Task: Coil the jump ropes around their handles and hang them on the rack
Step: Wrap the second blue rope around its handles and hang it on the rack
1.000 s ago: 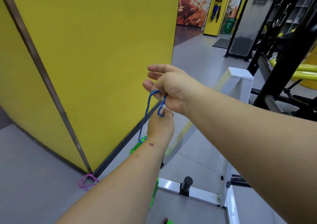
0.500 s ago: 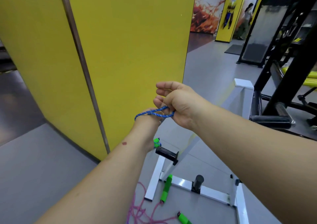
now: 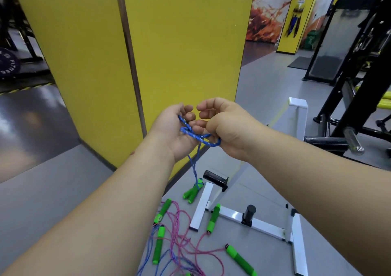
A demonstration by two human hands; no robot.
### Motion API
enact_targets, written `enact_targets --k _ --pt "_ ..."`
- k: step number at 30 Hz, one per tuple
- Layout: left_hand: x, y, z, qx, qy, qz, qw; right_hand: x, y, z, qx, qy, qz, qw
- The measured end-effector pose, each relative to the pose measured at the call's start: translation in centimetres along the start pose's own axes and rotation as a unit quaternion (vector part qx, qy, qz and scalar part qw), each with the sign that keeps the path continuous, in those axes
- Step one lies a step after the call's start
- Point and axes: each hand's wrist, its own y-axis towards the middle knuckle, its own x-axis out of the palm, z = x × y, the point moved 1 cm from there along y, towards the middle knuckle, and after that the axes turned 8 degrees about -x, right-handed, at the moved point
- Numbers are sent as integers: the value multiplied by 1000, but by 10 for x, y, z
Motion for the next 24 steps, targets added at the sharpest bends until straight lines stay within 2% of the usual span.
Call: enact_targets --k 2,5,7,9,12,15,19,20,21,22,24 --pt "9 -13 5 30 86 27 995 9 -8 -9 -22 -32 -21 999" --pt "19 -43 19 54 242 34 968 14 -15 -18 -17 -71 -39 997" --pt "28 -66 30 26 342 4 939 12 -20 -21 -17 -168 -96 981" --pt "39 -89 39 -13 411 -35 911 15 -31 -22 -5 -256 -184 949" --pt "56 -116 47 -24 467 -72 881 27 -45 -19 27 -285 -249 925" --pt "70 -135 59 39 514 -41 856 44 -54 -26 8 -343 -217 914" --pt "69 -147 81 217 559 124 791 55 -51 -56 -29 -319 -100 942" --pt "63 -146 85 257 530 158 792 57 -50 -66 -34 -296 -90 950" --pt "56 -144 89 280 484 182 809 60 -51 -76 -37 -267 -97 958" --pt "47 -142 91 279 419 193 842 64 -54 -86 -37 -238 -109 964" --pt "29 -137 85 213 246 157 932 69 -59 -103 -21 -172 -120 978"
